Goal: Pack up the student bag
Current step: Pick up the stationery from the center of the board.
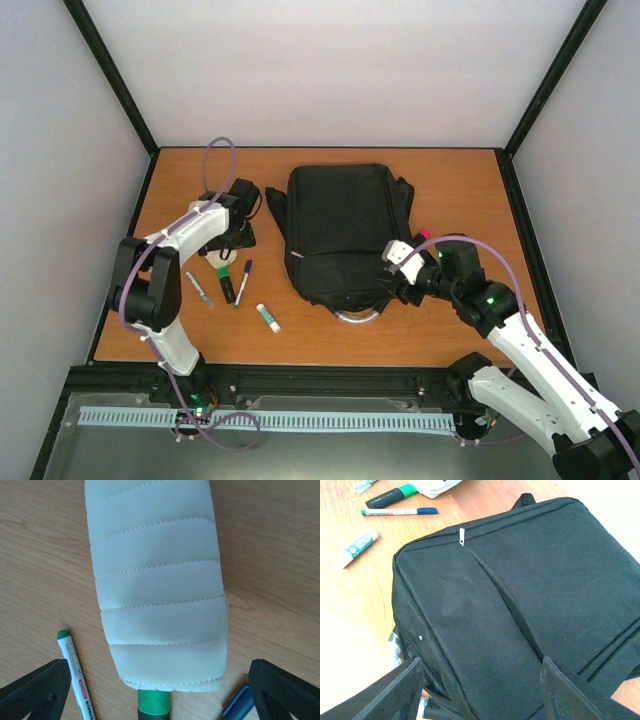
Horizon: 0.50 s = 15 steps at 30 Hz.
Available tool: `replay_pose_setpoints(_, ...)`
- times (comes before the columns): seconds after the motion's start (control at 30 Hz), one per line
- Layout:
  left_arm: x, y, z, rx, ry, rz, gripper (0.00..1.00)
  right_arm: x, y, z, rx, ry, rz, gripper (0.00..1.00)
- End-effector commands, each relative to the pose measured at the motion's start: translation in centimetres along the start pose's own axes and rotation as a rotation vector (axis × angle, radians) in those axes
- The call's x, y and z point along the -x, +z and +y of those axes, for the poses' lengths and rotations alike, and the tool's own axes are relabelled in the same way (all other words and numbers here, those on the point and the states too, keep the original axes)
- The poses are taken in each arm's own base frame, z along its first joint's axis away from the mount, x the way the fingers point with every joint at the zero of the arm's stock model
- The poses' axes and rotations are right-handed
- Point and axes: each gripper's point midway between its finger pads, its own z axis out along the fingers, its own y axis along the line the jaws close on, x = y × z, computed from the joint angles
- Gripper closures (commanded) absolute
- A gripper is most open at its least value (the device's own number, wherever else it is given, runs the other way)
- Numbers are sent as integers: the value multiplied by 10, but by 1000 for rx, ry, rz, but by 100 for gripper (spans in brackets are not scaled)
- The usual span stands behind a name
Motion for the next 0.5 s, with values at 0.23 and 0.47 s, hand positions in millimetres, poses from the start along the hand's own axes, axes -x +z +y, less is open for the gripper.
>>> replay_pose_setpoints(0.23, 2, 35, -4, 73, -56, 81, 0, -3, -2, 4, 14, -12, -6, 34)
replay_pose_setpoints(0.47, 9, 56, 4, 68, -103, 129, 0, -4, -1, 5, 20, -10, -2, 34)
